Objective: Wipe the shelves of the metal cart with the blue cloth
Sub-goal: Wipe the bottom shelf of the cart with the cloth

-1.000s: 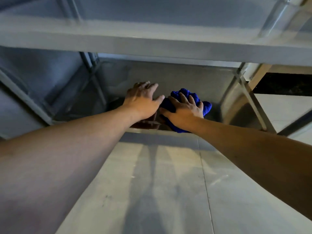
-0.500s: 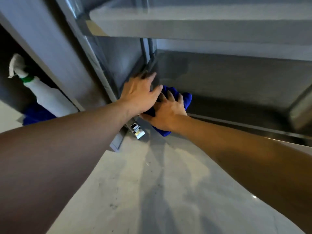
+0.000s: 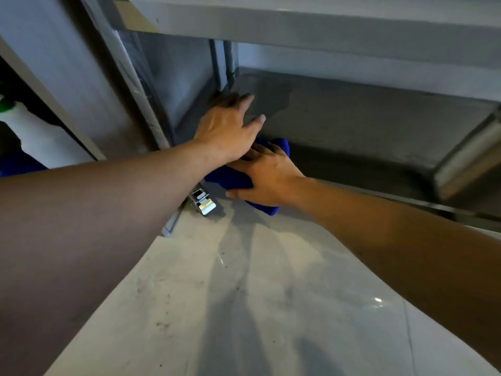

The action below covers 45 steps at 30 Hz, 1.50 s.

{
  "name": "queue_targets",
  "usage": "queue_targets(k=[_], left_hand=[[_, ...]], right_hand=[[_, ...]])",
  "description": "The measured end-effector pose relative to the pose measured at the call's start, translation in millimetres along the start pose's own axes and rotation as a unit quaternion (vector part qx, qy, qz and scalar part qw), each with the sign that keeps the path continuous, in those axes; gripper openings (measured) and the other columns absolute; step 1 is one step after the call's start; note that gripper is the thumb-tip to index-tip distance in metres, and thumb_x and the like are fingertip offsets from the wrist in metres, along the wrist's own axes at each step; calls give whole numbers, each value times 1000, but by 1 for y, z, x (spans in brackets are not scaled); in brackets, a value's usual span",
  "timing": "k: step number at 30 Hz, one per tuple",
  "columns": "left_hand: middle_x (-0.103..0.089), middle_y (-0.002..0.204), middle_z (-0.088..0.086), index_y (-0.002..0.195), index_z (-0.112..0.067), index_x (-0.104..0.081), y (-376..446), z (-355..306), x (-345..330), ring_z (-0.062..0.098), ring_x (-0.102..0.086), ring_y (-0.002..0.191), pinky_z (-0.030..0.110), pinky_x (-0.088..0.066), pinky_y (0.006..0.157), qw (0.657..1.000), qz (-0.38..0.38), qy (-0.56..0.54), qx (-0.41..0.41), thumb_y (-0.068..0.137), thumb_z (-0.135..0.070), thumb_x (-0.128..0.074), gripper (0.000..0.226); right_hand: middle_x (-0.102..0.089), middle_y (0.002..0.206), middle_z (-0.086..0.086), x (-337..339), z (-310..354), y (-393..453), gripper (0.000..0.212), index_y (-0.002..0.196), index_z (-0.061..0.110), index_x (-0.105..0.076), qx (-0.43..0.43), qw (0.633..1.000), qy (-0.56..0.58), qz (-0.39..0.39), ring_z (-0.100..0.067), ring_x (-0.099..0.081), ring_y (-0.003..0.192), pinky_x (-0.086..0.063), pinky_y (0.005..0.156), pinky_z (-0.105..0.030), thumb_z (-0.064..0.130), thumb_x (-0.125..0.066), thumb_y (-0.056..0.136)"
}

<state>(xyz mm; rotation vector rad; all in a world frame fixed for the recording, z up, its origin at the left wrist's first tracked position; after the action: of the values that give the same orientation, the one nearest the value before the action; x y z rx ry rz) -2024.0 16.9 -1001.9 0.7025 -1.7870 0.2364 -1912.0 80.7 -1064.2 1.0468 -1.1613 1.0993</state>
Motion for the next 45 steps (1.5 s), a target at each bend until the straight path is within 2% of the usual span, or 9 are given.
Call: queue_targets(k=[6, 10, 14, 19, 24, 28, 33, 37, 45], left_hand=[[-27, 160, 2, 153, -30, -27, 10, -58, -25, 24, -23, 145, 42, -25, 116, 998, 36, -46, -36, 98, -59, -34, 63], [-30, 158, 3, 153, -27, -30, 20, -93, -40, 25, -27, 144, 45, -27, 116, 997, 30, -50, -47, 97, -59, -35, 65], [-34, 156, 4, 151, -27, -31, 19, -119, -55, 26, -31, 142, 48, -31, 114, 996, 32, -68, -54, 97, -59, -37, 64], [-29, 158, 3, 153, -32, -25, 3, -129, -70, 26, -25, 144, 47, -25, 116, 994, 67, -79, -42, 97, -61, -34, 64], [-31, 158, 5, 153, -32, -25, -15, -119, -66, 30, -28, 143, 43, -25, 115, 993, 96, -63, -4, 98, -61, -33, 63], [-41, 153, 6, 151, -34, -31, -35, -114, -48, 30, -38, 138, 45, -33, 113, 987, 101, -99, 75, 96, -63, -35, 62], [-39, 152, 6, 149, -26, -36, -70, -116, -9, 28, -35, 138, 46, -37, 108, 987, 137, -73, 50, 98, -56, -40, 60], [-43, 149, 8, 148, -20, -39, -96, -119, 45, 27, -40, 135, 48, -43, 105, 981, 163, -79, 74, 99, -52, -43, 58], [-41, 150, 6, 147, -24, -39, -102, -137, 172, 28, -37, 135, 49, -42, 104, 976, 180, -48, 108, 98, -55, -40, 58]], right_hand=[[-29, 164, 4, 17, -57, -64, 69, 155, 46, -25, -48, 998, 36, 3, -25, -18, 153, -11, 121, -61, 74, -37, 93], [-30, 164, 5, 24, -107, -104, 71, 151, 52, -30, -140, 989, 52, -8, -23, -24, 151, -17, 120, -59, 83, -23, 88], [-30, 164, 7, 26, -167, -136, 72, 152, 46, -33, -272, 961, 43, -20, -23, -26, 150, -19, 119, -56, 82, -28, 90], [-48, 151, 2, 24, -199, -148, 64, 145, 40, -47, -387, 918, 17, -85, -30, -41, 136, -27, 108, -54, 75, -32, 94], [-56, 131, -4, 28, -177, -140, 56, 131, 40, -57, -411, 908, 16, -78, -35, -46, 122, -32, 99, -55, 73, -36, 91], [-54, 133, -10, 27, -139, -146, 56, 136, 36, -56, -403, 913, 33, -60, -40, -45, 123, -33, 101, -56, 68, -42, 92], [-56, 128, -14, 41, -77, -158, 45, 138, 30, -54, -367, 927, 74, -8, -35, -52, 113, -47, 90, -48, 46, -57, 95], [-59, 119, -11, 84, -25, -176, 42, 133, 28, -57, -355, 926, 121, 39, -31, -54, 106, -50, 84, -44, 46, -57, 96], [-60, 118, -9, 206, 38, -167, 40, 131, 30, -60, -347, 924, 133, 91, -30, -53, 108, -49, 88, -44, 49, -54, 96]])
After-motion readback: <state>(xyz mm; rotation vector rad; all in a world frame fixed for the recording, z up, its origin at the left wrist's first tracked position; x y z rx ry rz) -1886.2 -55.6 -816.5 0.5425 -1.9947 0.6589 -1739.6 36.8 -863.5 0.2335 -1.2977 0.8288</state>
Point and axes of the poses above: each hand's wrist, its own y-axis towards the middle knuckle, its own x-axis out of the back of the hand, z = x × y, the point moved 1 cm from there along y, towards the middle knuckle
